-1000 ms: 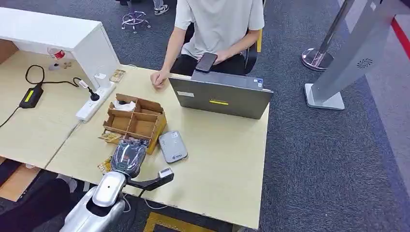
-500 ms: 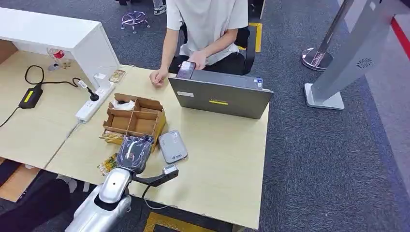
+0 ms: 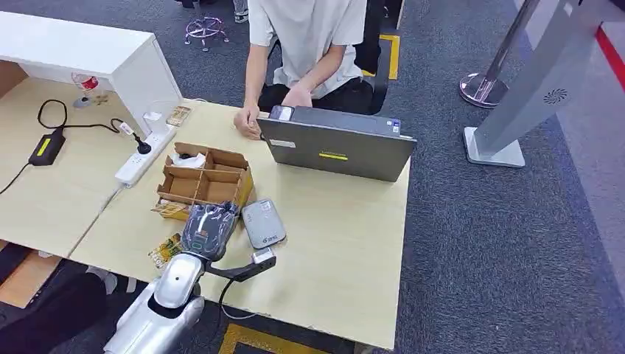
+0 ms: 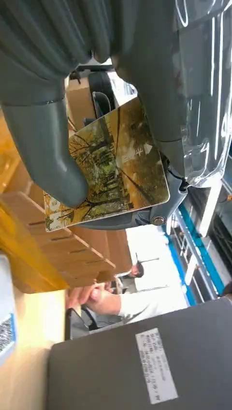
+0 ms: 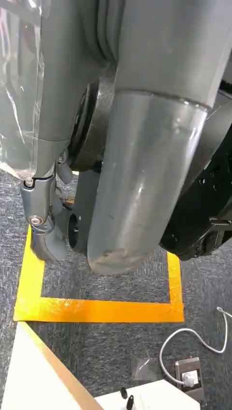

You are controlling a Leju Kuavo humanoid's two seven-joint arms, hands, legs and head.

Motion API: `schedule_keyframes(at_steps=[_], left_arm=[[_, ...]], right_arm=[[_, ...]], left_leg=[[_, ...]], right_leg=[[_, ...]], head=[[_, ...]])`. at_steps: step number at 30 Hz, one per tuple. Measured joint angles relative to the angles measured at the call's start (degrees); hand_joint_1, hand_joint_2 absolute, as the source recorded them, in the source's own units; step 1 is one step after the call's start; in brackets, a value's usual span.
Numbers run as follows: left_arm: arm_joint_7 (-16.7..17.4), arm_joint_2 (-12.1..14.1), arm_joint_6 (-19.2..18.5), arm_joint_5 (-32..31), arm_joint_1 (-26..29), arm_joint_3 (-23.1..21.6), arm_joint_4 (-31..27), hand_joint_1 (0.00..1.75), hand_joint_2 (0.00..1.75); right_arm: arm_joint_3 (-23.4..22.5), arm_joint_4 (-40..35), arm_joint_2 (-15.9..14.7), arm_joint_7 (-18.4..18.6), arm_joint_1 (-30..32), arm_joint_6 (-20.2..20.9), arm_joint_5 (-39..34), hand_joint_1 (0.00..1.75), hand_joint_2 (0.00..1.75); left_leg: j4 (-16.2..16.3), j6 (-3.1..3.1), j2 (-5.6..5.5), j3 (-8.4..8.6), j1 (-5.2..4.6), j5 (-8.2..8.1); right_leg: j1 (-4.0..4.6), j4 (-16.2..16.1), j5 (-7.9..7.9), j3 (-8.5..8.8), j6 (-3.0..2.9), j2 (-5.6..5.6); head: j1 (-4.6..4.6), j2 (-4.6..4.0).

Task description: Pass the card to the sensor for recognition and then transmit it.

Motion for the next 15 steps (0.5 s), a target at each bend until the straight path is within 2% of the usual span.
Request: schedule_keyframes(at_steps=[6, 15], left_arm=[[-0.17, -0.76, 2.31, -0.3, -1.44, -0.04, 1.5, 1.75, 1.75], [-0.22, -2.53, 2.51, -0.35, -3.59, -0.33, 3.98, 1.75, 1.75]], right_arm=[[0.15, -0.04, 0.15, -0.09, -0.09, -0.9, 0.68, 0.0, 0.0], [0.44, -0.24, 0.24, 0.52, -0.4, -0.87, 0.83, 0.0, 0.0]], left_leg=[[0.0, 0.0, 0.0, 0.0, 0.0, 0.0], [0.01, 0.0, 0.01, 0.0, 0.0, 0.0]], right_leg=[[0.0, 0.0, 0.0, 0.0, 0.0, 0.0], [0.0, 0.0, 0.02, 0.0, 0.02, 0.01]], head=[[0.0, 0.0], [0.0, 0.0]])
